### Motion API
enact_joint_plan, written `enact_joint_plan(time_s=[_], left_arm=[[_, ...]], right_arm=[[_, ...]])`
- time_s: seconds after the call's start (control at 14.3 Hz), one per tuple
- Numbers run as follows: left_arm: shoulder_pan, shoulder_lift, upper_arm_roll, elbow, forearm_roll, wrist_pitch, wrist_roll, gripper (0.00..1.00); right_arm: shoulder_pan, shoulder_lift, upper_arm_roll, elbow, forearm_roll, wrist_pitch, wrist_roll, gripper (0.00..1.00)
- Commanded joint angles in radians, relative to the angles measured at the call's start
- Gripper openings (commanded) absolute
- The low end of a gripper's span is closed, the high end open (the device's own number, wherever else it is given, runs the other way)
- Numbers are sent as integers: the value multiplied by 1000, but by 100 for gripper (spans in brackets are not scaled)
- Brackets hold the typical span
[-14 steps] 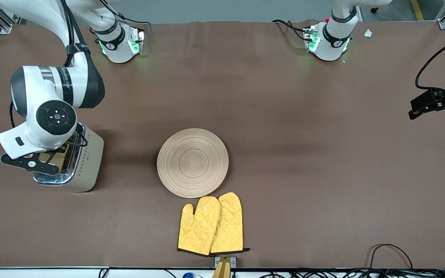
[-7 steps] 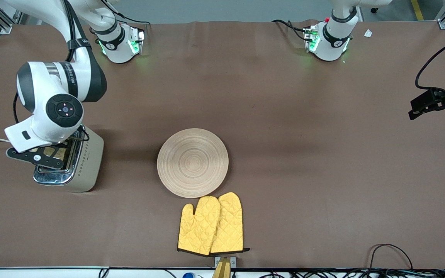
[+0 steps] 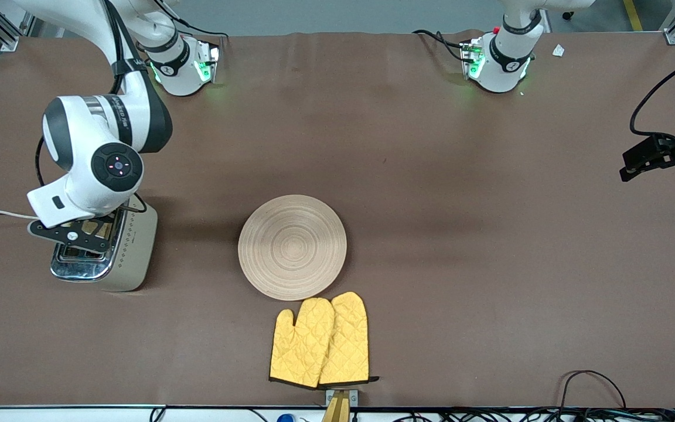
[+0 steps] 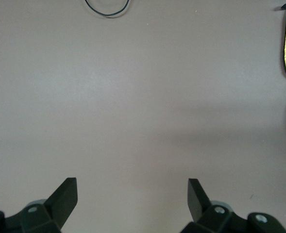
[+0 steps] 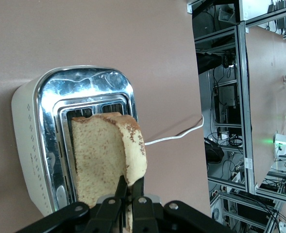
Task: Move plate and put bread in toaster
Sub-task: 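Lower the bread upright into a toaster slot with the right gripper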
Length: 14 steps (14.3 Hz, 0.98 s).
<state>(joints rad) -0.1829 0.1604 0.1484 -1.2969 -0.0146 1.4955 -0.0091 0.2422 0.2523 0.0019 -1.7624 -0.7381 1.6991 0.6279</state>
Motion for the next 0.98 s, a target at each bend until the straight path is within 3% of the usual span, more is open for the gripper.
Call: enact_joint_plan(time_s=[0.0, 0.35, 0.91], left_arm=[[-1, -13, 3, -9, -15, -1, -12, 100], [-1, -15, 3, -9, -15, -1, -14, 100], [-1, -18, 2, -15, -15, 3, -20, 100]], right_arm=[[5, -73, -2, -114, -27, 59, 45, 0], [2, -56, -2, -106, -81, 120, 93, 0], [-38, -13, -2, -135, -70, 217, 128, 0]])
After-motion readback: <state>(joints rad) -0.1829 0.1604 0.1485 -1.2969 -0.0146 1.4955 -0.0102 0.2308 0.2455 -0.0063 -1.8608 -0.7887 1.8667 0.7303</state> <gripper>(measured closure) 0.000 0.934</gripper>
